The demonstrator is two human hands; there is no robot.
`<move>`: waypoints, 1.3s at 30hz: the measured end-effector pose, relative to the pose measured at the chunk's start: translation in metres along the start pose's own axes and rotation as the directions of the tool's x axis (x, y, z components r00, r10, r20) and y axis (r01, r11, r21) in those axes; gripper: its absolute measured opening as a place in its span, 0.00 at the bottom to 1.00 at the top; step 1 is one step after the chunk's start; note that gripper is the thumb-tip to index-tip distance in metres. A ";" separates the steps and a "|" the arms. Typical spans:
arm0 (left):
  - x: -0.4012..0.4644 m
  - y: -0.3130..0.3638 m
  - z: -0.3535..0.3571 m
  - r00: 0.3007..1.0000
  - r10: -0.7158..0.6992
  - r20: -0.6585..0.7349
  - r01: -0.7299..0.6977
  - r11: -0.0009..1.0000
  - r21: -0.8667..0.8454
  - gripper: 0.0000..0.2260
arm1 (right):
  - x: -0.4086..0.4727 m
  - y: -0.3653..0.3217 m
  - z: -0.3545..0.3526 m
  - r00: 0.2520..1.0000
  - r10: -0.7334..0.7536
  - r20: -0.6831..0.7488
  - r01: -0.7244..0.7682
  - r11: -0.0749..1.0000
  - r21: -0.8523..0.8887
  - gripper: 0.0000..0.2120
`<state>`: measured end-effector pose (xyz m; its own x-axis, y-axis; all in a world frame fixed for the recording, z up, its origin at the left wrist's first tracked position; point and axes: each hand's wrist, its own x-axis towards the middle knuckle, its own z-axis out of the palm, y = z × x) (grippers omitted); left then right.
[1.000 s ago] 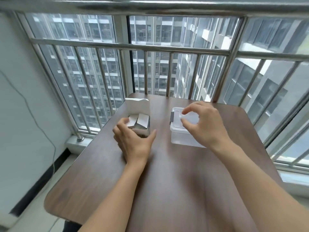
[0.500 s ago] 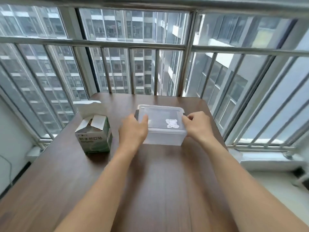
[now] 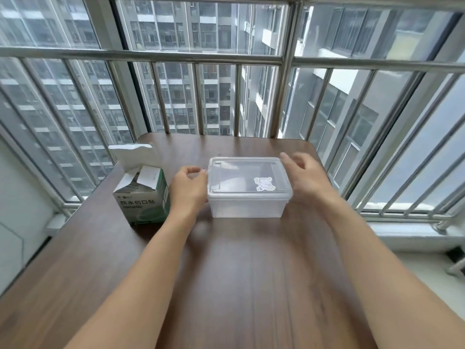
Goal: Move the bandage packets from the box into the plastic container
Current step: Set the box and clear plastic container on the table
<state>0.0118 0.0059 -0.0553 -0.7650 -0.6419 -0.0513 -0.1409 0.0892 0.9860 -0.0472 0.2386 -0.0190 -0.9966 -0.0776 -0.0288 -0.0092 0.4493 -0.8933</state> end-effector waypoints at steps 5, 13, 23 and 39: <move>0.008 -0.007 -0.001 0.995 -0.020 0.102 0.027 0.998 -0.062 0.08 | 0.011 -0.042 0.006 0.784 -0.131 0.607 0.516 0.680 -0.520 0.63; -0.002 -0.011 -0.002 0.977 -0.037 0.210 0.069 0.987 -0.147 0.09 | 0.020 -0.038 0.005 0.784 -0.204 0.587 0.480 0.798 -0.365 0.52; -0.004 -0.014 -0.005 0.983 0.100 0.154 -0.108 0.993 0.044 0.08 | 0.027 -0.019 -0.018 0.849 0.025 0.528 -0.098 0.989 0.111 0.32; -0.058 0.032 -0.047 0.532 0.846 -0.039 -0.797 0.515 0.315 0.11 | 0.033 -0.006 0.007 0.878 -0.363 -0.314 0.230 0.893 -0.387 0.21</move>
<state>0.0812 0.0097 -0.0137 -0.5017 -0.2956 0.8129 0.3389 0.7975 0.4991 -0.0798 0.2273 -0.0177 -0.8970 0.0483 0.4394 -0.2696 0.7280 -0.6303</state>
